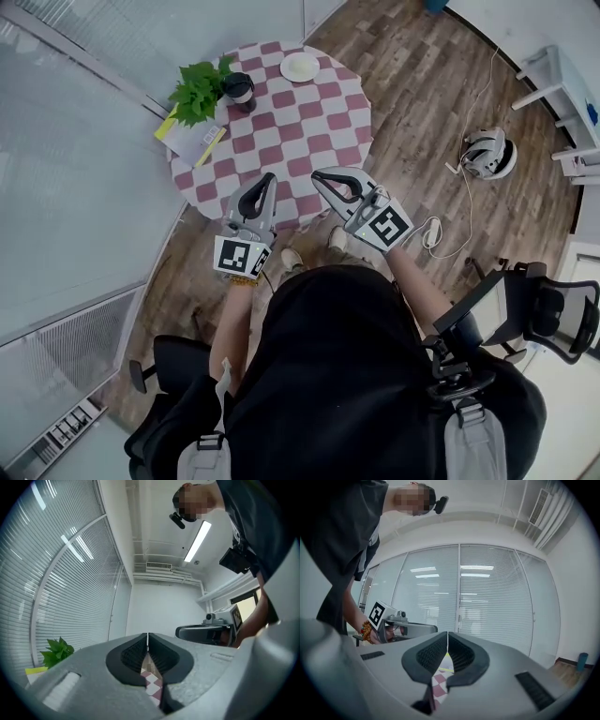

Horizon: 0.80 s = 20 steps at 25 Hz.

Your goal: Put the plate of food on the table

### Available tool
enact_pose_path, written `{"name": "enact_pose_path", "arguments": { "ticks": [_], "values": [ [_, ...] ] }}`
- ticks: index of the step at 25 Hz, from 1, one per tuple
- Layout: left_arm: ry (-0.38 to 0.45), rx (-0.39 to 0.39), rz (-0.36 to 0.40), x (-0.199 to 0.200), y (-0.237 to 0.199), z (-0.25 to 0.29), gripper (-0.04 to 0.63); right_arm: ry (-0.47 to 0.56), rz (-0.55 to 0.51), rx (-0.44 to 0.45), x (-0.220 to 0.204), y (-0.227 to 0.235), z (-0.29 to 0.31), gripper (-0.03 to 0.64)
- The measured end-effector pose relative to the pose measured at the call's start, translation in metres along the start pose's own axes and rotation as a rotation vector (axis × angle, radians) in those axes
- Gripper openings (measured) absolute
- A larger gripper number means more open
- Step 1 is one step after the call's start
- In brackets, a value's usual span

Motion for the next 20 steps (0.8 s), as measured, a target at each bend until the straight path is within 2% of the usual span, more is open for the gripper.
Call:
{"name": "enact_pose_path", "arguments": {
  "ticks": [5,8,11,20],
  "values": [
    [-0.017,-0.024,-0.030,-0.025,0.000,-0.001,0.017,-0.028,0.111,-0.011,-0.029,-0.002,0.000,0.014],
    [-0.022,-0.039,-0.052,-0.040,-0.003,-0.004,0.017,-0.074,0.097,0.001,-0.045,-0.006,0.004,0.014],
    [-0.046,-0.021,-0.061,-0.053,-0.008,-0.006,0.015,-0.082,0.101,0.021,-0.052,-0.008,0.008,0.014],
    [-0.132,-0.025,-0.064,-0.089,-0.009,-0.008,0.006,-0.121,0.093,-0.006,-0.068,-0.005,0.005,0.012]
  ]
}}
Point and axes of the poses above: the fingertips, and each gripper's own axes: z forward along the fingers, y to its right, x out of its top, the point moved 3 cm from there along -z, backward along the fingers, and after that the axes turned 4 degrees about -x, right-handed, at the moved point
